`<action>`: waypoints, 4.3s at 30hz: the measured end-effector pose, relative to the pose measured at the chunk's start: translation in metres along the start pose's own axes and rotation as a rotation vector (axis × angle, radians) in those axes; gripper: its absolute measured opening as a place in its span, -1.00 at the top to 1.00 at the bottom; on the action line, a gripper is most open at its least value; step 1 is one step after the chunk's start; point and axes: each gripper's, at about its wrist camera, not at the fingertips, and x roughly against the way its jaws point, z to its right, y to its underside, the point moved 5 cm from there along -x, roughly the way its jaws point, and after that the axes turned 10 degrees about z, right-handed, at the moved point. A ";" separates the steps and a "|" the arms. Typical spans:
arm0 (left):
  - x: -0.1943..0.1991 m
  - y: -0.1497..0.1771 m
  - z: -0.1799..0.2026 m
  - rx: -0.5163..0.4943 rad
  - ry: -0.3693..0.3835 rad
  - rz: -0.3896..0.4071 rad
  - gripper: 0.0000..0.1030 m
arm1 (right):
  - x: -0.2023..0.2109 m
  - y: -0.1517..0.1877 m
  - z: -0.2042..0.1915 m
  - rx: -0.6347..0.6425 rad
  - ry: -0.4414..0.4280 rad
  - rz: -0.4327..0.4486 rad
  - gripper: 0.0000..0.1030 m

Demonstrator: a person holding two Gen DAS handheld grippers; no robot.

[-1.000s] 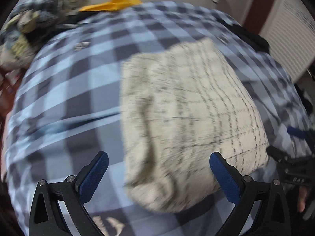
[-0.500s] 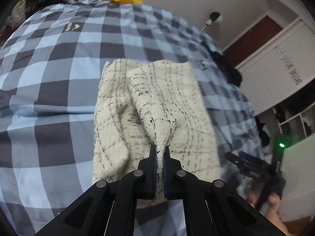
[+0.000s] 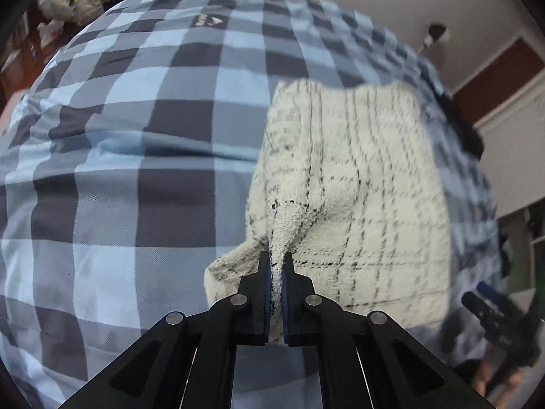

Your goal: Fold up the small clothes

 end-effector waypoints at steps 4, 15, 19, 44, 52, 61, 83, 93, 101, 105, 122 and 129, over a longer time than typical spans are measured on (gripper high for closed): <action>0.008 -0.005 0.009 0.029 0.040 -0.005 0.91 | -0.010 0.020 -0.024 0.143 0.004 -0.082 -0.85; 0.029 -0.023 0.005 -0.018 -0.079 0.120 0.91 | -0.052 0.038 -0.083 0.463 0.125 -0.094 -0.79; 0.027 -0.024 0.004 -0.059 -0.132 0.132 0.91 | -0.063 0.038 -0.068 0.386 0.049 -0.188 0.43; -0.040 -0.050 0.009 0.015 -0.018 0.033 0.90 | -0.063 -0.029 -0.055 0.269 -0.100 -0.068 -0.63; 0.012 -0.065 -0.044 0.191 -0.022 0.077 0.77 | -0.008 -0.058 0.028 -0.031 -0.066 -0.013 -0.66; -0.015 -0.060 0.016 -0.046 0.004 0.022 -1.00 | -0.023 -0.052 0.055 -0.252 -0.214 -0.142 -0.66; -0.109 -0.044 0.031 0.036 0.274 -0.246 -0.36 | -0.116 -0.053 0.006 -0.408 -0.599 -0.446 -0.66; -0.048 -0.065 0.060 -0.024 0.150 0.158 0.43 | -0.029 -0.107 -0.043 -0.002 -0.403 -0.122 0.55; -0.089 -0.056 0.076 -0.007 0.207 0.122 0.08 | -0.022 -0.143 -0.013 -0.002 -0.343 -0.036 0.51; -0.080 -0.057 0.068 -0.111 0.017 0.205 -0.96 | -0.060 -0.112 0.018 -0.229 -0.353 -0.084 0.07; 0.129 0.003 0.064 -0.338 -0.276 0.471 -1.00 | 0.249 -0.054 0.031 0.118 -0.017 0.248 -0.76; 0.138 0.023 0.063 -0.340 -0.318 0.499 -1.00 | 0.241 0.000 0.020 0.381 0.130 0.339 -0.78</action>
